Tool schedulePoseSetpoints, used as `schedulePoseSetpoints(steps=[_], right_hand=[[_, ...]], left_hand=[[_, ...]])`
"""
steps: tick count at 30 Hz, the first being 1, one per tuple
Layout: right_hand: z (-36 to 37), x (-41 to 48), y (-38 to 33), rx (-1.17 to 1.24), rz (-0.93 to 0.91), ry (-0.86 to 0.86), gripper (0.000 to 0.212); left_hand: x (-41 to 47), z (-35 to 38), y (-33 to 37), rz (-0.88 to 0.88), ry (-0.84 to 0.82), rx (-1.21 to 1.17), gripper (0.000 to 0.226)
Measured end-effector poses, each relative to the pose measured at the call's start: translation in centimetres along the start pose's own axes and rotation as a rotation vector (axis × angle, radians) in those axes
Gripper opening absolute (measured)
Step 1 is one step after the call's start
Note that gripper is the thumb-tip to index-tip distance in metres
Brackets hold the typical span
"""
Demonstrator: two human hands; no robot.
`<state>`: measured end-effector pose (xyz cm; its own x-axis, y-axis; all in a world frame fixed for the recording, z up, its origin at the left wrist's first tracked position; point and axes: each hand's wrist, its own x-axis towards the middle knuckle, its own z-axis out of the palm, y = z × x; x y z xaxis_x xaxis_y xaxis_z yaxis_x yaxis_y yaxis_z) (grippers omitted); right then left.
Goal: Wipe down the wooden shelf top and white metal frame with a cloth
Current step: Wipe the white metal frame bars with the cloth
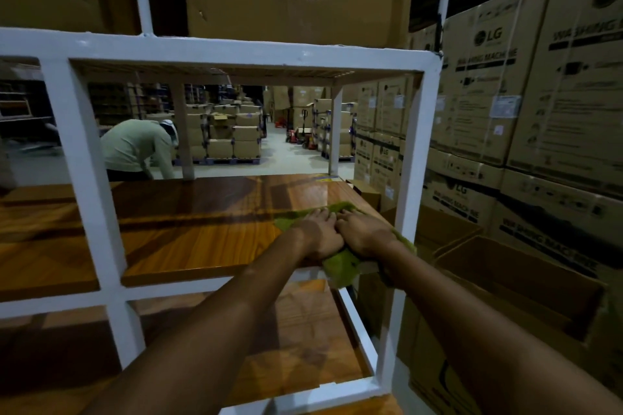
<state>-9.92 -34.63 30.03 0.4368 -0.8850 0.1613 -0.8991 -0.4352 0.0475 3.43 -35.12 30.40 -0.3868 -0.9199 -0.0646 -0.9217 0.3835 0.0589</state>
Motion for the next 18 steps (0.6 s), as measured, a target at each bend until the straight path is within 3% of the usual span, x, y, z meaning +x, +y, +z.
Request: schedulePoseSetpoints(steps=[3, 5, 8, 11, 14, 18], right_hand=[[0.1, -2.9, -1.2, 0.015, 0.022, 0.147, 0.037], [1.2, -4.8, -2.2, 0.047, 0.043, 0.393, 0.037], [4.0, -7.1, -4.1, 0.231, 0.158, 0.713, 0.047], [6.9, -7.9, -4.3, 0.215, 0.153, 0.756, 0.049], [8.2, -8.1, -3.2, 0.176, 0.163, 0.81, 0.055], [11.2, -8.7, -1.8, 0.178, 0.228, 0.872, 0.064]], left_hand=[[-2.3, 0.1, 0.7, 0.028, 0.05, -0.014, 0.066], [-4.0, 0.5, 1.1, 0.063, 0.102, 0.031, 0.064], [-6.4, 2.8, 1.5, 0.132, 0.381, 0.157, 0.06], [-7.1, 5.6, 1.9, 0.131, 0.629, 0.221, 0.05], [-6.2, 7.2, 2.6, 0.138, 0.744, 0.321, 0.061], [-3.9, 9.0, 4.8, 0.196, 0.875, 0.411, 0.052]])
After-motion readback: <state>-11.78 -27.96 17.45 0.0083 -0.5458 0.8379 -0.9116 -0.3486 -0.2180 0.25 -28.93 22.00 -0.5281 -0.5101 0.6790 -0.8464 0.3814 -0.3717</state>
